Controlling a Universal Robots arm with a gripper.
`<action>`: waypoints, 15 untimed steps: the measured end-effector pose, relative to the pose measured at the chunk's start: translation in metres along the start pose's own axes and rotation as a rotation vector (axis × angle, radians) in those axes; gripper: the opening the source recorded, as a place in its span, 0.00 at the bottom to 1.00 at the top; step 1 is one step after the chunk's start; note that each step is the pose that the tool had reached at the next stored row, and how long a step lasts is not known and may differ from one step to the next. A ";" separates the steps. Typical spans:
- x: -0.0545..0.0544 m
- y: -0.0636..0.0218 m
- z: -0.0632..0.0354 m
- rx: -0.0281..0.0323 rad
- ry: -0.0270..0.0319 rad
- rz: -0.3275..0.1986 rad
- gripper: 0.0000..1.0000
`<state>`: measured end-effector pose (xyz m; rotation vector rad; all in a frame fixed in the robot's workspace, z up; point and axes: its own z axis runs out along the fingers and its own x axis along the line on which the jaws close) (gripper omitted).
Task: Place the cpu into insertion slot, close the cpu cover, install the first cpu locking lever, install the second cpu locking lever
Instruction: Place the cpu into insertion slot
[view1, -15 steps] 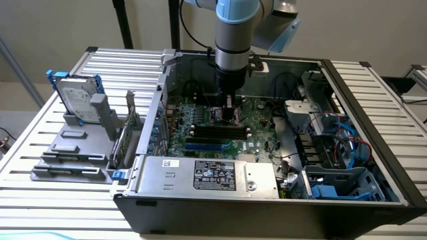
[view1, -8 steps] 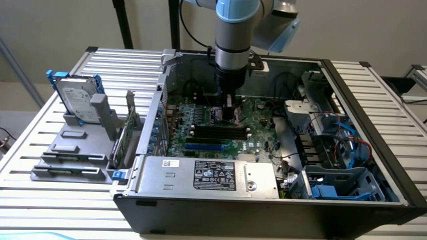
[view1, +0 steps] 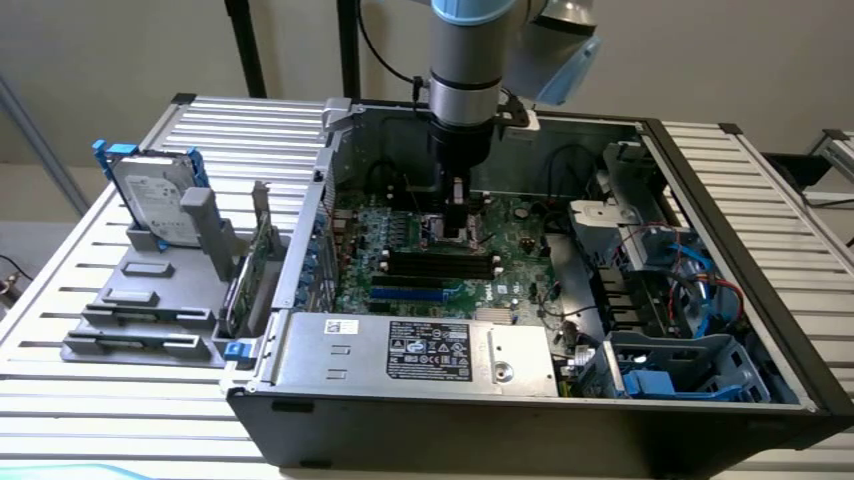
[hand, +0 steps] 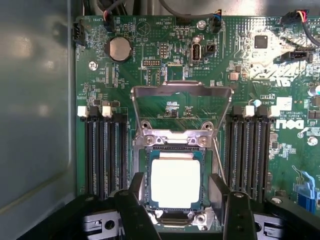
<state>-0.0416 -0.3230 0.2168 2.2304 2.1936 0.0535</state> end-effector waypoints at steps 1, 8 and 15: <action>0.000 -0.0020 -0.0020 0.0001 0.0000 0.000 0.54; -0.005 -0.0269 -0.0103 -0.0011 0.0021 0.000 0.30; -0.006 -0.0353 -0.0129 -0.0055 0.0035 0.000 0.11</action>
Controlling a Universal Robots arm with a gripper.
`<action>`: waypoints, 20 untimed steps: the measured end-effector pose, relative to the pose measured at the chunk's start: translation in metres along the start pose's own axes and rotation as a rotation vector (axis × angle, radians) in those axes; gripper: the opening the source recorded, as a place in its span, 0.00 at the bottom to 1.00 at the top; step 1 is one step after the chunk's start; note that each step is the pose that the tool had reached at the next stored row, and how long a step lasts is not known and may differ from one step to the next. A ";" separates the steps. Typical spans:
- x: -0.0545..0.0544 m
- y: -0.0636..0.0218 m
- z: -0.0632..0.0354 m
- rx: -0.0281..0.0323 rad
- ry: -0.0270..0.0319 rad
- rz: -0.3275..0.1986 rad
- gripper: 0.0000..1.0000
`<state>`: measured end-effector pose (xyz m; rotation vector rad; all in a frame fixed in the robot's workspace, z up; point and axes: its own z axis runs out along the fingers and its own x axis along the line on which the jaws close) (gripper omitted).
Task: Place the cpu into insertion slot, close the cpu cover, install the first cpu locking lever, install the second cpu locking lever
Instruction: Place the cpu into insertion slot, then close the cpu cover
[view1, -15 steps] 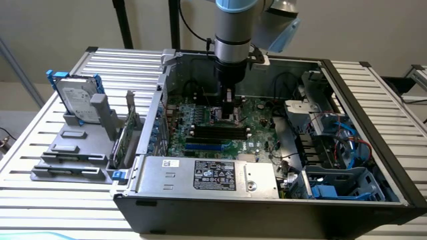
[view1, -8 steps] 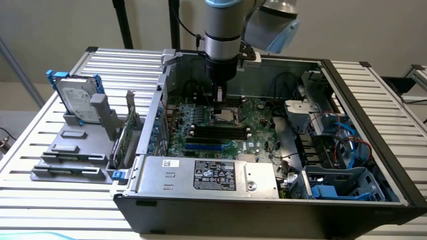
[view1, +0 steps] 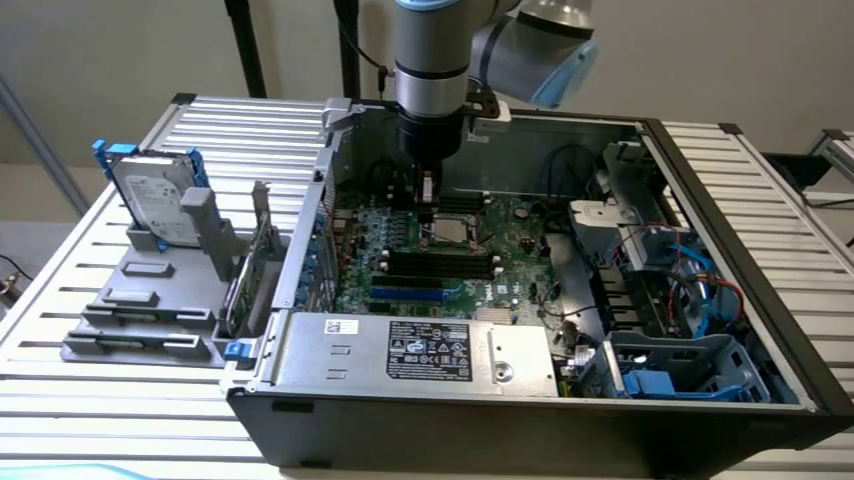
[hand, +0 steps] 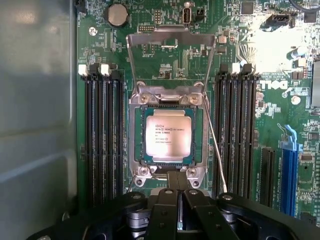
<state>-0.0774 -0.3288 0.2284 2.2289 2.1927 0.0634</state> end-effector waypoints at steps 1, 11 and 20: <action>0.000 0.0000 0.0000 0.0001 0.0000 0.000 0.11; 0.000 -0.0004 -0.0001 0.0001 0.0001 -0.001 0.11; 0.000 0.0240 0.0003 0.0062 -0.0001 -0.001 0.11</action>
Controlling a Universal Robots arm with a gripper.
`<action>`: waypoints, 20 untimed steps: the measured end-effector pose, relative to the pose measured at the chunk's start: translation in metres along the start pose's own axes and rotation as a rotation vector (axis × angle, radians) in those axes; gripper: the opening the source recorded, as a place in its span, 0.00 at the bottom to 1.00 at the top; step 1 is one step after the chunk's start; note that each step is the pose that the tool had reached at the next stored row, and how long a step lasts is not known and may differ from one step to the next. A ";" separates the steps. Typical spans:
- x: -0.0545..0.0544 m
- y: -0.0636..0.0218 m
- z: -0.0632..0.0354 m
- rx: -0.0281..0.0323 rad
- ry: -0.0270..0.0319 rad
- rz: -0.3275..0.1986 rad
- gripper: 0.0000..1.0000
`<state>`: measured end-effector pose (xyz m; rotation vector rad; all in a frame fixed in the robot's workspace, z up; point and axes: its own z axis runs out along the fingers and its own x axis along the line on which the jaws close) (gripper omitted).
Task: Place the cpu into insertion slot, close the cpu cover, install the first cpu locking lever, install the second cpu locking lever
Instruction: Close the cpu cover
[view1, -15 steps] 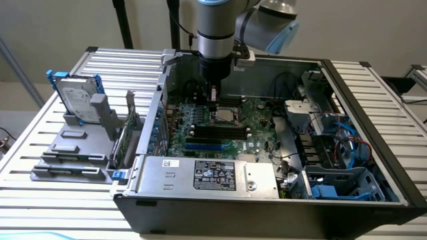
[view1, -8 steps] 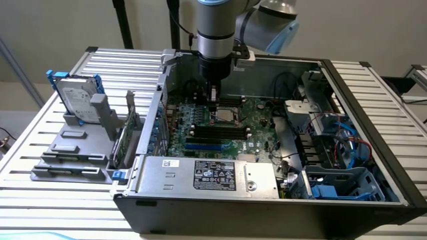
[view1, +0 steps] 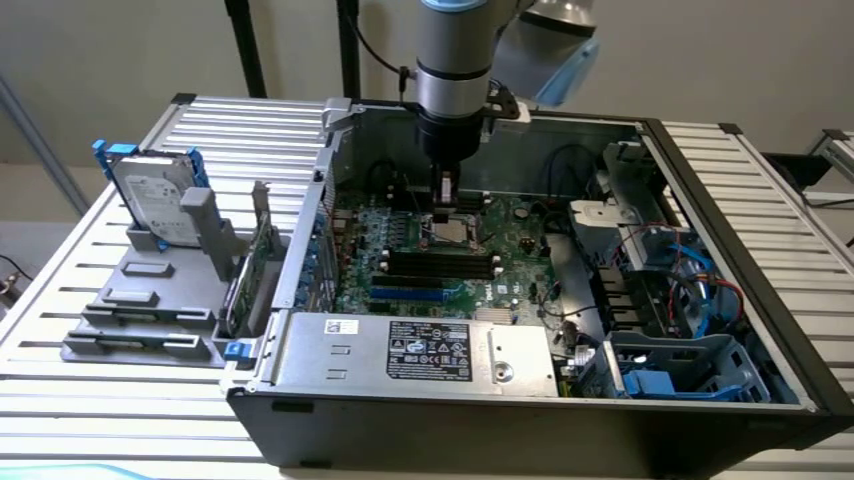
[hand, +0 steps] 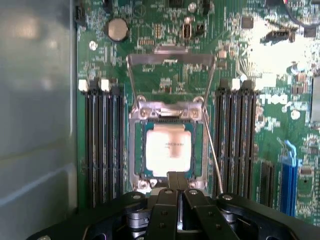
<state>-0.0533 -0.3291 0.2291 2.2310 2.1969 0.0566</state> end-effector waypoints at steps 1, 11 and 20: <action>0.000 0.0047 -0.0006 0.0013 0.0000 0.000 0.11; 0.001 0.0508 -0.0198 0.0133 -0.0001 0.000 0.11; 0.002 0.0923 -0.0372 0.0254 -0.0001 0.000 0.11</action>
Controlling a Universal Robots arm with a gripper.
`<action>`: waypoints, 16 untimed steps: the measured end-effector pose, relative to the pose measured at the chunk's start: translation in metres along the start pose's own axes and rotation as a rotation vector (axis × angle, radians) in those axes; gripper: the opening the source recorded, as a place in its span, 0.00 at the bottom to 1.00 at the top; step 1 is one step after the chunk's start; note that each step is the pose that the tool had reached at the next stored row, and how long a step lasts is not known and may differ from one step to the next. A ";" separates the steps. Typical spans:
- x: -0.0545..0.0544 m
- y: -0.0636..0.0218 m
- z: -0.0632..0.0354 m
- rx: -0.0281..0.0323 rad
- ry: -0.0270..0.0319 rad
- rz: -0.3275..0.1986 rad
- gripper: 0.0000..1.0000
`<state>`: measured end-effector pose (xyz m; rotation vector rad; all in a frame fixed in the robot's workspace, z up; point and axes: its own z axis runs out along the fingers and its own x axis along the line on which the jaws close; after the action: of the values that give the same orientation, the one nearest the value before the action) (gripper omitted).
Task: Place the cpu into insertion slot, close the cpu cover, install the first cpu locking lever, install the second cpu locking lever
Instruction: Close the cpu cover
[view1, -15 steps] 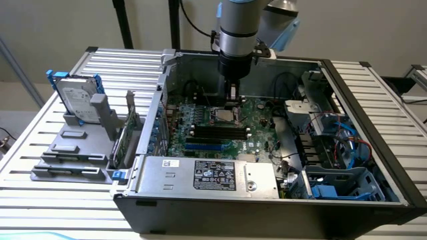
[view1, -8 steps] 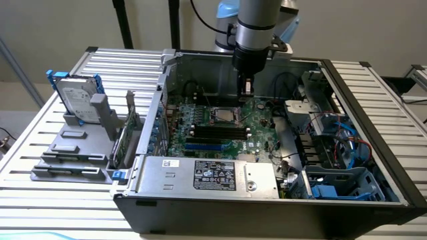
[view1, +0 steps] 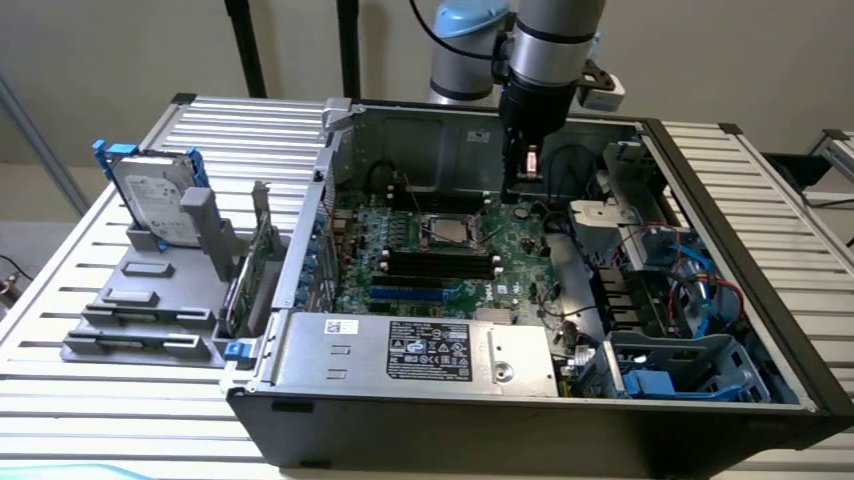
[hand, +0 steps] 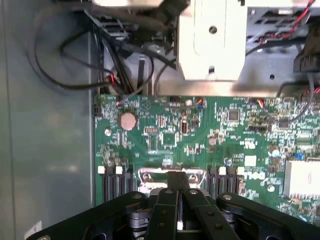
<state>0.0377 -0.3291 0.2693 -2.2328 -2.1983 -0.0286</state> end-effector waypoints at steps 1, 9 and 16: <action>0.000 0.0046 -0.0001 0.0020 -0.0002 0.000 0.11; 0.000 0.0223 0.0101 0.0051 -0.0003 -0.001 0.11; -0.001 0.0159 0.0209 0.0076 -0.0004 -0.003 0.11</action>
<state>0.0537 -0.3295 0.2486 -2.2258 -2.1982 -0.0198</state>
